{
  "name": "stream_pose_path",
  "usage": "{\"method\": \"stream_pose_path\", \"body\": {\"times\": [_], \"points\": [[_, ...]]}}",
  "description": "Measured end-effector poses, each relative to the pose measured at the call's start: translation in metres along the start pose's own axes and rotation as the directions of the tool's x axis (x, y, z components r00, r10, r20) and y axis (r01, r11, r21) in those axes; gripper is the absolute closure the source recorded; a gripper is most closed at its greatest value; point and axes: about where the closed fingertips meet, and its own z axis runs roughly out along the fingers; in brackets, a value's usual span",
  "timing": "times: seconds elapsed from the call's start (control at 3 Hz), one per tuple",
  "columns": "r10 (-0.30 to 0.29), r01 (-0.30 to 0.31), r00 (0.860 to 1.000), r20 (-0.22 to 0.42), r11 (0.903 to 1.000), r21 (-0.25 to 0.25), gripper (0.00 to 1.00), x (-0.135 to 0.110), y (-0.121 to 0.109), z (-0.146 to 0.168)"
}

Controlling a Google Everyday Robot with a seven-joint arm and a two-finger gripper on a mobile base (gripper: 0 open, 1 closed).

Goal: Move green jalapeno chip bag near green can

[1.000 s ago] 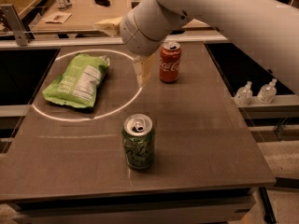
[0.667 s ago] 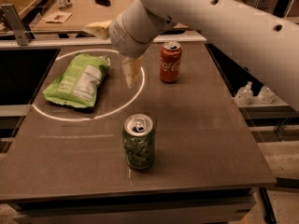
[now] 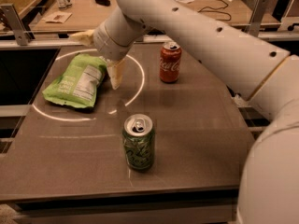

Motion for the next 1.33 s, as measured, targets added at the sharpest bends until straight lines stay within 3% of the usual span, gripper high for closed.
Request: {"method": "stream_pose_path", "body": {"times": [0.67, 1.33], "points": [[-0.036, 0.040, 0.992, 0.120, 0.9988, -0.029, 0.00, -0.006, -0.019, 0.063], [-0.040, 0.044, 0.991, 0.127, 0.9985, -0.031, 0.43, -0.006, -0.024, 0.062]]}}
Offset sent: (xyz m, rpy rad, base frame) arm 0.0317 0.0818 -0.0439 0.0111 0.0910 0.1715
